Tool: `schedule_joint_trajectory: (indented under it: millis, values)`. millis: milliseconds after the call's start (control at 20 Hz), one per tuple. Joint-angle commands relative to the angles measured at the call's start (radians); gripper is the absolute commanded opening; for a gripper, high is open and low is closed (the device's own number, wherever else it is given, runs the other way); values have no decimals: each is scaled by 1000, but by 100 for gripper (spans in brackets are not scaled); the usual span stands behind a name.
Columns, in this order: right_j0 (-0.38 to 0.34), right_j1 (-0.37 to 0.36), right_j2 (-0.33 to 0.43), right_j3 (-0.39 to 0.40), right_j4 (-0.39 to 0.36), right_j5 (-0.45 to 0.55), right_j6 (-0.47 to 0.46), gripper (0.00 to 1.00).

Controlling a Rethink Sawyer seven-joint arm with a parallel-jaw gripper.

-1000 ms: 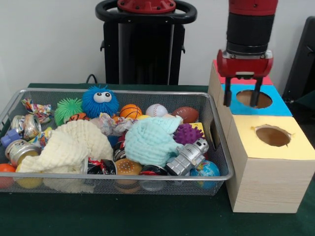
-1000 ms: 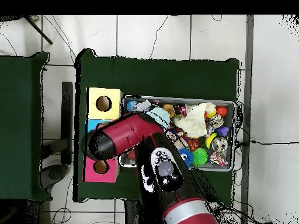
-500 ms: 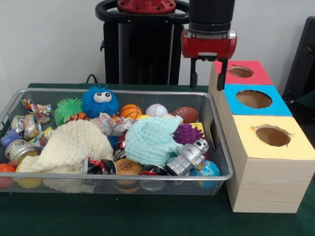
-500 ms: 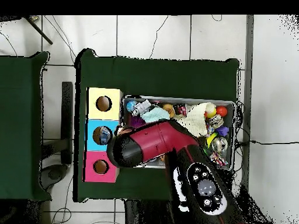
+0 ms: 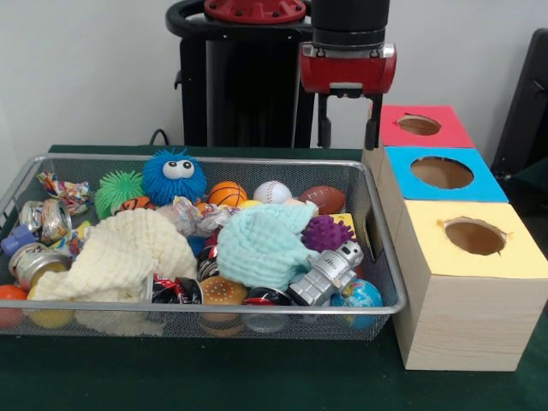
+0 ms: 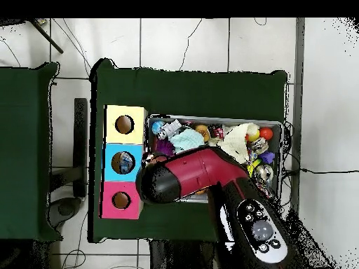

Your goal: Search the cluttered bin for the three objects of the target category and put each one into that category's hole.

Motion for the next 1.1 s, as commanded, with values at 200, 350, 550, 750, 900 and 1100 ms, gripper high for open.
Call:
schedule_joint_trajectory:
  millis: [200, 350, 550, 750, 900, 1100]
  values:
    - [-6, 55, 39, 49, -107, 37, -207, 100]
    - [-3, 64, 15, 79, -124, -17, -154, 100]
    - [-5, 79, -4, 114, -150, -77, -101, 100]
    - [-35, 87, 10, 141, -148, -95, -97, 100]
    - [-46, 86, 20, 146, -144, -89, -104, 100]
    - [-46, 90, 22, 146, -147, -92, -97, 100]
